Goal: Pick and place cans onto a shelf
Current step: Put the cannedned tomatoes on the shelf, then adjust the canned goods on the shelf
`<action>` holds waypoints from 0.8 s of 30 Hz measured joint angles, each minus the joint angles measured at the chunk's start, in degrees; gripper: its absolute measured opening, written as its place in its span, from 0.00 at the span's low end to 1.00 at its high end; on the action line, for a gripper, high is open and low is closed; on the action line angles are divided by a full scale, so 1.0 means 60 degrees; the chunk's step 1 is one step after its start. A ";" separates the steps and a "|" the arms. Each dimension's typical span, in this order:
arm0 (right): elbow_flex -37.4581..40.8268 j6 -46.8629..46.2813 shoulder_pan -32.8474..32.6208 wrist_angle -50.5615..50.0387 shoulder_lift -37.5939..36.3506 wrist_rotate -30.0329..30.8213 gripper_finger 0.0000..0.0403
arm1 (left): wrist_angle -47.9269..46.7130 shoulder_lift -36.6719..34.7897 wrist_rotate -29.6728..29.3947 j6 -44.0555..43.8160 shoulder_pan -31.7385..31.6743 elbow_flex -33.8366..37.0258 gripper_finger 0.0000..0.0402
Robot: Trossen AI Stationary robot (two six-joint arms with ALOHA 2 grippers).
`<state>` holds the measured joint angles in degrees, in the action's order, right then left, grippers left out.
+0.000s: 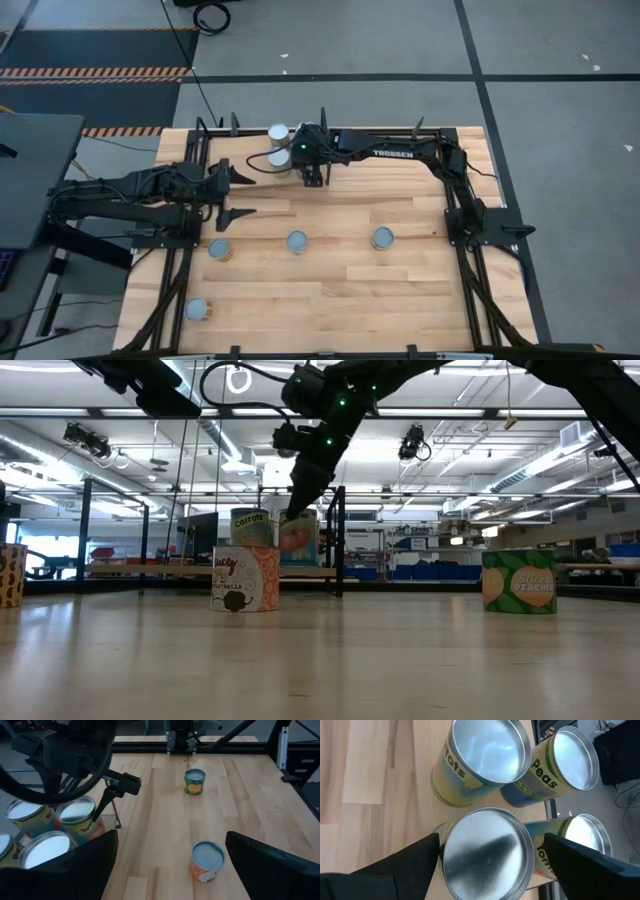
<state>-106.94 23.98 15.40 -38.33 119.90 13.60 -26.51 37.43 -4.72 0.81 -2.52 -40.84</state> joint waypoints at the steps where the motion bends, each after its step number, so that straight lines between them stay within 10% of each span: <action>1: 0.0000 0.0007 0.0000 0.0000 0.0000 0.0049 0.91 | 0.0007 0.0000 -0.0032 0.0004 0.0000 0.0000 0.94; 24: 0.0015 -0.0507 -0.1387 -0.0973 -0.2164 0.0548 0.91 | 0.1187 0.0206 -0.1251 0.0525 -0.1581 0.1414 0.93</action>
<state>-106.85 20.94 7.08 -44.17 106.91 16.88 -19.39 38.67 -12.22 3.96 -12.01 -32.35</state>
